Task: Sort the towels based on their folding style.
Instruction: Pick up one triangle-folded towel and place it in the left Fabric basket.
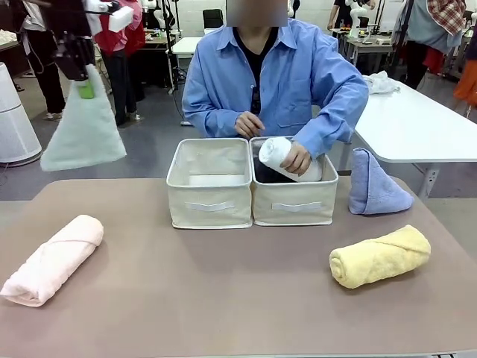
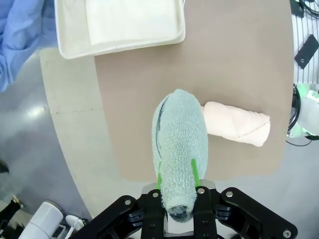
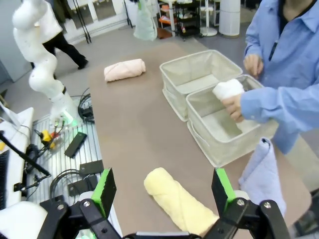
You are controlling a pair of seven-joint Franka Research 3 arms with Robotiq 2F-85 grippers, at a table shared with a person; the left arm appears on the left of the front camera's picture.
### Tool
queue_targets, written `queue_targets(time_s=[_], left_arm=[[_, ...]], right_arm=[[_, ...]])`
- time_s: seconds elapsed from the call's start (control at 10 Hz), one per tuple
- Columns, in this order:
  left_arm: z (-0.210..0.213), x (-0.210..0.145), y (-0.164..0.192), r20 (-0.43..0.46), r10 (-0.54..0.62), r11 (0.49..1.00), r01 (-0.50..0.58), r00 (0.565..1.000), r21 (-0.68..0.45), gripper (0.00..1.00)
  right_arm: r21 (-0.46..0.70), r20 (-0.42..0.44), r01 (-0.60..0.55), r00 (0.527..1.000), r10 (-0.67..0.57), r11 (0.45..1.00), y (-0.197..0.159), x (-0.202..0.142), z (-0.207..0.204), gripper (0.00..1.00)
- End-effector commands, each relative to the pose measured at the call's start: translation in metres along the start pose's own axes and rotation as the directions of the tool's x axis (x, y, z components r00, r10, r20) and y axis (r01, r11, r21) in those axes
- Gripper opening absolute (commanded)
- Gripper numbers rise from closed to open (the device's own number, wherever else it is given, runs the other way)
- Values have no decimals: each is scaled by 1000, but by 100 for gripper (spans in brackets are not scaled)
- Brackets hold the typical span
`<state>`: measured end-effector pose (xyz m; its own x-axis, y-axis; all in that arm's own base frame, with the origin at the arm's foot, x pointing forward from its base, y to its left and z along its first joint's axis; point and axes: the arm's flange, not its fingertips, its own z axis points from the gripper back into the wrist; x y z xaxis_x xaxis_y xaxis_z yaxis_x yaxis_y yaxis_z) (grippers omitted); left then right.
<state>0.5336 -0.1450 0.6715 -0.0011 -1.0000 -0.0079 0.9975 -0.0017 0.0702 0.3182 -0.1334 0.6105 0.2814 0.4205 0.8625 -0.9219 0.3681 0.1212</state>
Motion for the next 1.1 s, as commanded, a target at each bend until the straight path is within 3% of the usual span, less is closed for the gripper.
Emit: queue_targets(time_s=[0.0, 0.1, 0.7, 1.0], left_arm=[[11, -7, 14, 9, 33, 998, -33, 999, -45, 18], [0, 0, 0, 0, 0, 1000, 0, 1000, 0, 18], [0, 2, 5, -1, -2, 1000, 2, 1000, -19, 18], [24, 72, -4, 28, -66, 994, 64, 997, 84, 18]], right_arm=[[3, 8, -8, 1000, 8, 1000, 0, 0, -1, 100], [3, 8, -8, 1000, 8, 1000, 0, 0, -1, 100], [3, 8, -8, 1000, 8, 1000, 0, 0, -1, 100], [3, 8, -8, 1000, 8, 1000, 0, 0, -1, 100]])
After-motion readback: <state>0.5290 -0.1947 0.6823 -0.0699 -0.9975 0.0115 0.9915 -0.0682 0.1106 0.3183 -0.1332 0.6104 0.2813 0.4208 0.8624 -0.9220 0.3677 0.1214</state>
